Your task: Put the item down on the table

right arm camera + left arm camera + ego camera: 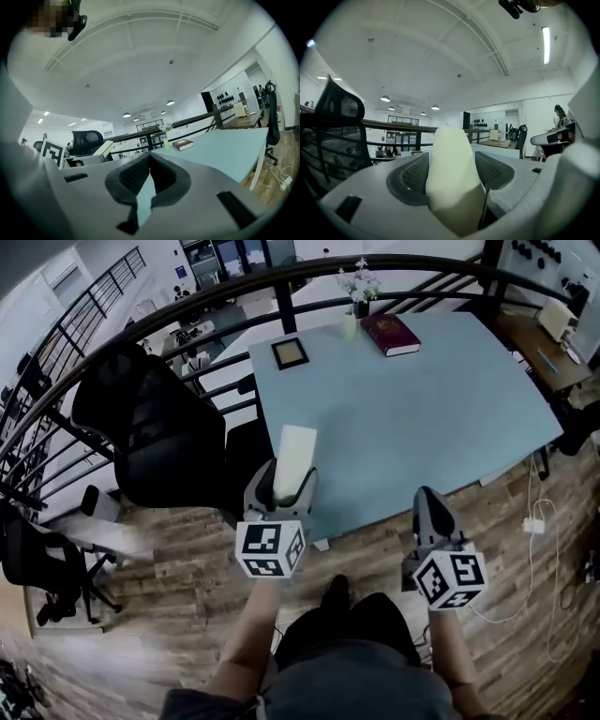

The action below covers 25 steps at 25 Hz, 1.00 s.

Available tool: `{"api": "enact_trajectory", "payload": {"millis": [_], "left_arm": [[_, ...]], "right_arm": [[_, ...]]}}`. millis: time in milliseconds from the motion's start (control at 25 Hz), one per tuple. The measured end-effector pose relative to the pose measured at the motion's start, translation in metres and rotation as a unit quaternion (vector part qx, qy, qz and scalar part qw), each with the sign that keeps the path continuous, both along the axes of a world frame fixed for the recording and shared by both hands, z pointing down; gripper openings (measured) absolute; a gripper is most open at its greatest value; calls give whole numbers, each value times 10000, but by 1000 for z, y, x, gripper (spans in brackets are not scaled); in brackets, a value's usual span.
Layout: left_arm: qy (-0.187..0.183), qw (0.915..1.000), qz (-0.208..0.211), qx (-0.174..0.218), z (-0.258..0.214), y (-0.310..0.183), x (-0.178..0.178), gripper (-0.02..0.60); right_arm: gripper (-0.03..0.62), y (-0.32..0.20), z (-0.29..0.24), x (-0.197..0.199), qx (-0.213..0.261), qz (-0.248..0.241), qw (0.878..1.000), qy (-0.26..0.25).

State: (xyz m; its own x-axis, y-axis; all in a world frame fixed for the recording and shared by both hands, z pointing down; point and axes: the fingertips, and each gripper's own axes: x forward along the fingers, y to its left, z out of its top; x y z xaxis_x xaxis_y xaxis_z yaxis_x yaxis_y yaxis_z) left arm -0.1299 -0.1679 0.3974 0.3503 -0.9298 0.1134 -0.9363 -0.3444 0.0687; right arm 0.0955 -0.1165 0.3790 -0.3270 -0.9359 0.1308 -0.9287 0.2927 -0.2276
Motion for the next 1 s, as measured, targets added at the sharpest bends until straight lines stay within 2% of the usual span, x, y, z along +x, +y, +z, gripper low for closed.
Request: {"api": "enact_trajectory", "payload": {"millis": [400, 720, 1000], "left_arm": [[63, 9995, 134, -286, 22, -52, 9, 311], [65, 9985, 85, -534, 48, -88, 20, 311], [-173, 9962, 138, -840, 77, -119, 38, 311]], "right_arm": [[3, -46, 5, 7, -83, 151, 9998, -38], [3, -72, 9, 16, -196, 163, 9997, 9], [3, -84, 17, 21, -287, 131, 9995, -60]]}}
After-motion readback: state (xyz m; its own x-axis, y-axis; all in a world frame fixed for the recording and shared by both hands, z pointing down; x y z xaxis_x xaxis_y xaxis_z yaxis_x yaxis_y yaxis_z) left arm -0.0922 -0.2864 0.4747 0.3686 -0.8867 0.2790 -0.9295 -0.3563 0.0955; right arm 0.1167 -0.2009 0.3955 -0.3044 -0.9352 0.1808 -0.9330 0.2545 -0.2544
